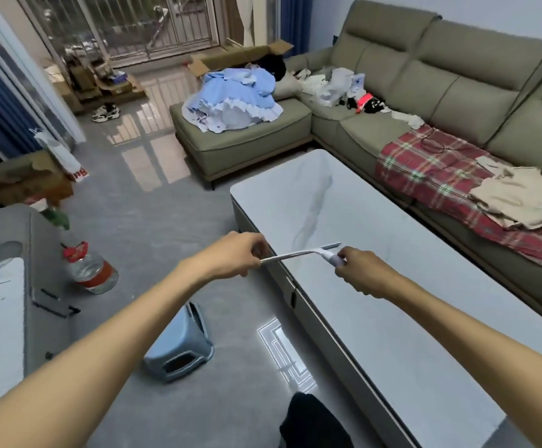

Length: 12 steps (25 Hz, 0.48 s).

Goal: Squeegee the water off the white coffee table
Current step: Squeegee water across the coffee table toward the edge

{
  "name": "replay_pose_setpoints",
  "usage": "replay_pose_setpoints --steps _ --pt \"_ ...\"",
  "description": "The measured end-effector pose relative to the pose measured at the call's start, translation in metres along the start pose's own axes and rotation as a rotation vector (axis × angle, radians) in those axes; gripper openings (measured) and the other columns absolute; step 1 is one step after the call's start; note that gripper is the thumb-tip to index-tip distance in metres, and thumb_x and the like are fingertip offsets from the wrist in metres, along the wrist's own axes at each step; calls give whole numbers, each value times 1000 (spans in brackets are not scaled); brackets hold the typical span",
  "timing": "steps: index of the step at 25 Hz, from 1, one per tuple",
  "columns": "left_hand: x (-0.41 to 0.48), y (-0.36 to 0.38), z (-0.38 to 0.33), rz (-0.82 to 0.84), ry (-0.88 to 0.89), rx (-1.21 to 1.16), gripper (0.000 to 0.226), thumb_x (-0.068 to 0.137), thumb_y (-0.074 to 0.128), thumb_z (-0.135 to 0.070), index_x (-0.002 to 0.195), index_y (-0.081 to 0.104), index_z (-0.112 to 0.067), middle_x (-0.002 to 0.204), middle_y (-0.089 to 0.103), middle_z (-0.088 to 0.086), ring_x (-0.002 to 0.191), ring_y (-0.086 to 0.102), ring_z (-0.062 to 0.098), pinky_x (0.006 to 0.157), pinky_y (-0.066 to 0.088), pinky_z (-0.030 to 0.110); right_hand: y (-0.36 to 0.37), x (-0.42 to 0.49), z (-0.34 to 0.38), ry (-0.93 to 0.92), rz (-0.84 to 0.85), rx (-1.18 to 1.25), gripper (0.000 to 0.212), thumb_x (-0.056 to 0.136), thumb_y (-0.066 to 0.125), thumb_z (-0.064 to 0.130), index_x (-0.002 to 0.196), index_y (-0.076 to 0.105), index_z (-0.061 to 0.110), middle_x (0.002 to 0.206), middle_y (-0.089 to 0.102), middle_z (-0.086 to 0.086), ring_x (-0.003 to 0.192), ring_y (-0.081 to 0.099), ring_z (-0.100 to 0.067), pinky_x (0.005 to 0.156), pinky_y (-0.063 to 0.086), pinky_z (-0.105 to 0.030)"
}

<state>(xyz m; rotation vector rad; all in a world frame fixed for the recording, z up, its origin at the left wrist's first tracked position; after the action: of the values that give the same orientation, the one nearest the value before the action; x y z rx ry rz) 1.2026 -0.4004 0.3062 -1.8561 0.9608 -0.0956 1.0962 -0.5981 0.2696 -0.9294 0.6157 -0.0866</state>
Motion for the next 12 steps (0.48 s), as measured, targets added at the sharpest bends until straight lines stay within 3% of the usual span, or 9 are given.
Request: replay_pose_setpoints --steps 4,12 --pt "126 -27 40 64 11 46 31 76 50 -9 100 64 -23 64 58 -13 65 69 16 57 46 23 -8 122 -5 95 53 64 17 88 49 23 103 51 15 83 56 -8 56 49 -22 40 33 -21" --pt "363 -139 94 89 -35 23 28 78 51 -12 101 61 -26 68 60 -10 68 61 12 69 51 33 -93 371 43 140 73 243 30 95 41 40 105 52 14 94 66 -15 56 58 -23 46 41 -26"
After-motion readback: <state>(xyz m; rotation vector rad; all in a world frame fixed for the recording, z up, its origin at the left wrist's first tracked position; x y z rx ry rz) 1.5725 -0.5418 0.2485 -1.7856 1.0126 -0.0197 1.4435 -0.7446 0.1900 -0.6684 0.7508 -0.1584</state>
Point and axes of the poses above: each hand's wrist, its own x-axis towards the middle knuckle, its own y-axis out of the palm, z = x × y, the point moved 10 cm from there along x, towards the middle knuckle
